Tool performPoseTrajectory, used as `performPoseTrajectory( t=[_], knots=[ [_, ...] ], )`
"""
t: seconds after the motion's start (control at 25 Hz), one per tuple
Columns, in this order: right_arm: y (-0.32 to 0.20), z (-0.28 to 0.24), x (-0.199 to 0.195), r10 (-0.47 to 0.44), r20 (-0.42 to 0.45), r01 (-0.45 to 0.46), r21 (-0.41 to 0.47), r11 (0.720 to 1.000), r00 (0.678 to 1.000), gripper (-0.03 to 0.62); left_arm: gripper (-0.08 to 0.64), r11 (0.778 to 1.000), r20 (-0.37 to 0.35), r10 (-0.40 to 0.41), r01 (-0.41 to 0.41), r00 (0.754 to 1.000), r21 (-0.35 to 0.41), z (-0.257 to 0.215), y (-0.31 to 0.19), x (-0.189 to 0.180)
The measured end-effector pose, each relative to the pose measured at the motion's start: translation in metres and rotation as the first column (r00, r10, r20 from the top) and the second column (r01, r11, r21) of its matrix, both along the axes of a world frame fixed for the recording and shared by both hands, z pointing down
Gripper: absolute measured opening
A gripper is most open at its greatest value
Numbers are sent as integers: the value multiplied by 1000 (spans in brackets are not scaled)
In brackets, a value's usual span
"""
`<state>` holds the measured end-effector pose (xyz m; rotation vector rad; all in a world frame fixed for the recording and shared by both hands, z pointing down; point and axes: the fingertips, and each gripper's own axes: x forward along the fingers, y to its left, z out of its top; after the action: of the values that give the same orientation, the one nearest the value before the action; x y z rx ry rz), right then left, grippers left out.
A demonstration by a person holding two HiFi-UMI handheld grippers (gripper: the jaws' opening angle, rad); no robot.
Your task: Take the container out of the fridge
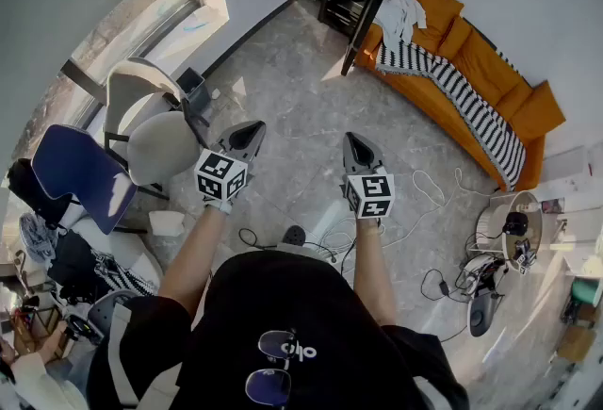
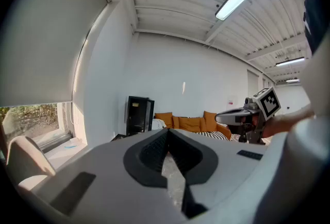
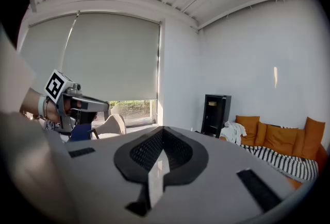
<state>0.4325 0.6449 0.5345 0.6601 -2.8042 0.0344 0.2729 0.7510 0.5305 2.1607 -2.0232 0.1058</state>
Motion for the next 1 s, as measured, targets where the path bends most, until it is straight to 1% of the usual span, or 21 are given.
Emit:
performPoseTrajectory(
  t=[0.12,0.28,0.48,0.64,0.8,1.0],
  knots=[
    [-23,2,9,-17,3,17,-8,1000,1000,8,6,1000,3,-10,10,1000,-9,1,-24,11],
    [-49,5,14,-24,13,24,-23,999,1000,8,6,1000,-11,-23,23,1000,-10,-3,-51,18],
    [-74,8,12,-7,33,8,-51,999,999,8,6,1000,5,-4,5,1000,-18,-6,-78,22],
    [-106,14,7,3,28,-1,-70,998,1000,8,6,1000,5,3,-3,1000,-14,-8,-113,19],
    [-143,23,-13,2,5,-2,-83,997,1000,8,6,1000,-12,15,-15,1000,-23,1,-156,3],
    [-199,34,-55,-6,-20,5,-85,996,1000,8,6,999,-33,25,-26,999,-22,10,-218,-37]
  ],
)
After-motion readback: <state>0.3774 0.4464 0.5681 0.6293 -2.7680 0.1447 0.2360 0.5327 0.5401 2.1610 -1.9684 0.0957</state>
